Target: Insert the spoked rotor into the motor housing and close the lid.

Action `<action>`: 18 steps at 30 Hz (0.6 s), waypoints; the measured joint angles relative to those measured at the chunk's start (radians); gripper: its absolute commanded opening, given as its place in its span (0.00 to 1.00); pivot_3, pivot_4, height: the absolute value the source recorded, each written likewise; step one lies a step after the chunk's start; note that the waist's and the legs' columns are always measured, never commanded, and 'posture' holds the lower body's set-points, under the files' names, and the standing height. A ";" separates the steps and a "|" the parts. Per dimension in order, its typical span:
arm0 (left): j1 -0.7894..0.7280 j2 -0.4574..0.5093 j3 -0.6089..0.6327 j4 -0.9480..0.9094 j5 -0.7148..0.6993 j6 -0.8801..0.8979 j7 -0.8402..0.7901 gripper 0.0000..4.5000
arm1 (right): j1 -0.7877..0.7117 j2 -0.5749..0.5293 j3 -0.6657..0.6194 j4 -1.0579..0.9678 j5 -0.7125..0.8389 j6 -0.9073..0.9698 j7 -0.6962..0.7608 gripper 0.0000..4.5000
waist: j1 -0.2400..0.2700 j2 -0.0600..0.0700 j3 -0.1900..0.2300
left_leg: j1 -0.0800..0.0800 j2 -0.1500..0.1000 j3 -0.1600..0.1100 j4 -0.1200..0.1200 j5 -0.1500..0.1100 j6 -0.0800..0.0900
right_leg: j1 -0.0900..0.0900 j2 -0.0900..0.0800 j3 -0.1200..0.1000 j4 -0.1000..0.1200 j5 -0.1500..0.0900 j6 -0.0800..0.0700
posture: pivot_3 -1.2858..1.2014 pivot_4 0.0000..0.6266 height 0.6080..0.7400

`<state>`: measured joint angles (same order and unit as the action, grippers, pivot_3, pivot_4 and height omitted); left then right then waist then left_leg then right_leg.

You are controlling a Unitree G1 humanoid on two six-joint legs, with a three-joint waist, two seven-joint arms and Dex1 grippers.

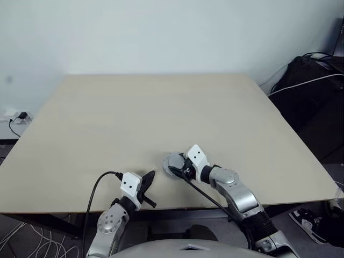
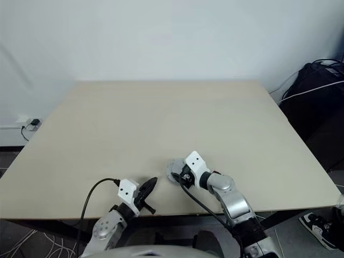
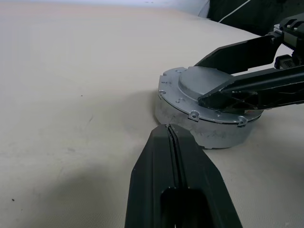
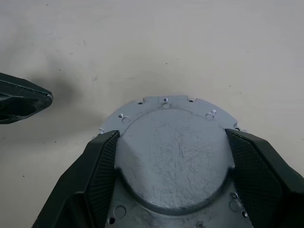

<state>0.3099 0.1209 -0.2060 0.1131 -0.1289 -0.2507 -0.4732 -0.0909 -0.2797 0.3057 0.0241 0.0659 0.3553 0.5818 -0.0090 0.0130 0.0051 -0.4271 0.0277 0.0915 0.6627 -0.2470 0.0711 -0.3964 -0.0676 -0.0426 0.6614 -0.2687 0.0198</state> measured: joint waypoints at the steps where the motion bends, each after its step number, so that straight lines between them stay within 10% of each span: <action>1: 0.000 0.000 0.000 0.000 0.000 0.002 0.001 0.00 | 0.000 0.001 0.001 -0.002 -0.001 0.003 -0.004 0.71 | 0.000 0.000 0.000 | 0.000 0.000 0.000 0.000 0.000 0.000 | 0.000 0.000 0.000 0.000 0.000 0.000 | 0.52 0.00 1.00; 18: -0.154 0.063 0.004 -0.051 0.008 0.133 -0.008 0.00 | -0.007 -0.008 0.018 -0.032 -0.012 0.055 -0.012 0.71 | 0.001 0.000 -0.001 | 0.000 0.000 0.000 0.000 0.000 0.000 | 0.001 0.000 -0.001 0.001 0.000 0.000 | 0.52 0.00 1.00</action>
<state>0.1555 0.1844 -0.2019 0.0625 -0.1213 -0.1178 -0.4815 -0.0974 -0.2881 0.3240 -0.0080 0.0543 0.4102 0.5701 -0.0080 0.0132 0.0037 -0.4266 0.0276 0.0914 0.6627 -0.2470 0.0711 -0.3959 -0.0672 -0.0435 0.6619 -0.2687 0.0198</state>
